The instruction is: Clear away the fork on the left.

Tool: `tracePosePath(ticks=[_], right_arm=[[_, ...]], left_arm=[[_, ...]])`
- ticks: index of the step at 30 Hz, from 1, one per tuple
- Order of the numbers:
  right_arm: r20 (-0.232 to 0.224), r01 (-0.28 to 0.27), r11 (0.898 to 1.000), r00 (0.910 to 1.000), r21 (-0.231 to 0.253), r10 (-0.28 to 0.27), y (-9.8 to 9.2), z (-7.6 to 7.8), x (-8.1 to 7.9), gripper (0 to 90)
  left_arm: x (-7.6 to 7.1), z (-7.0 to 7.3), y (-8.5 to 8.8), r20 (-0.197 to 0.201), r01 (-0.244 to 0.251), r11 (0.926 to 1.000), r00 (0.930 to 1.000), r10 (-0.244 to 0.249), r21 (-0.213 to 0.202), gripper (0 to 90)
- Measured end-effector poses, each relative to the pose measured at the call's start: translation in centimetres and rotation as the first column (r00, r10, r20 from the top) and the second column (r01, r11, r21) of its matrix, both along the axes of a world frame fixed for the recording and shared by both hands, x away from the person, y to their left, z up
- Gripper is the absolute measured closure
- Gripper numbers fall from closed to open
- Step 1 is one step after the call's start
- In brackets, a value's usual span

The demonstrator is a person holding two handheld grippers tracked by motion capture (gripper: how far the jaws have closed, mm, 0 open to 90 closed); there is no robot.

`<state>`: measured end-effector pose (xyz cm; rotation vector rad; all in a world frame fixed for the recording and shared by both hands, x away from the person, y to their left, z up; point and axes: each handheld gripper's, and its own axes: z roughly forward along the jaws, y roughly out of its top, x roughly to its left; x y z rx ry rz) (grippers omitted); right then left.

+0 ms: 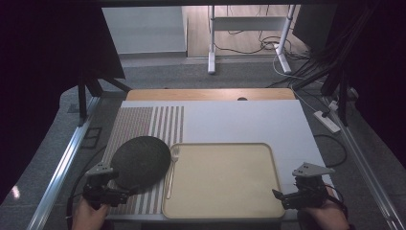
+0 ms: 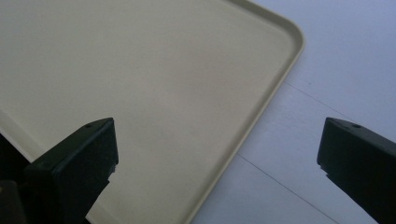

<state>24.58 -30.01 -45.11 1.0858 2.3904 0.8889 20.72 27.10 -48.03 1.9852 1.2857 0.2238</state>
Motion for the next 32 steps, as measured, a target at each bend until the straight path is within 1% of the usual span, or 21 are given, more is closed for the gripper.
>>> tracePosePath(ticks=[4,5,14,18,26,32], right_arm=[[0.009,0.013,1.0,0.9999,-0.001,-0.013,0.0,0.0,0.0,0.0],[0.01,0.018,1.0,0.9998,0.003,-0.018,0.0,0.0,-0.1,0.0],[0.021,0.034,0.999,0.9992,-0.001,-0.034,-0.1,0.1,-0.1,0.0],[0.024,0.04,0.999,0.9989,-0.008,-0.04,-0.1,0.1,-0.1,0.0],[0.022,0.04,0.999,0.999,-0.014,-0.039,0.0,0.1,-0.2,0.0],[0.017,0.037,0.999,0.9992,-0.021,-0.037,0.0,0.0,-0.1,0.0]], left_arm=[[-0.3,0.1,0.0,0.0,-0.013,0.9997,0.9999,0.013,0.021,0.0],[-0.4,0.1,0.0,-0.006,-0.019,0.9993,0.9998,0.019,0.031,0.0],[-0.8,0.2,0.0,-0.015,-0.032,0.9975,0.9994,0.033,0.062,0.0],[-1.1,0.2,0.3,-0.015,-0.046,0.9971,0.9988,0.047,0.061,0.0],[-1.8,0.3,0.8,-0.014,-0.056,0.9973,0.9983,0.056,0.048,0.0],[-1.7,0.3,0.8,-0.02,-0.052,0.9979,0.9984,0.053,0.04,0.0]])
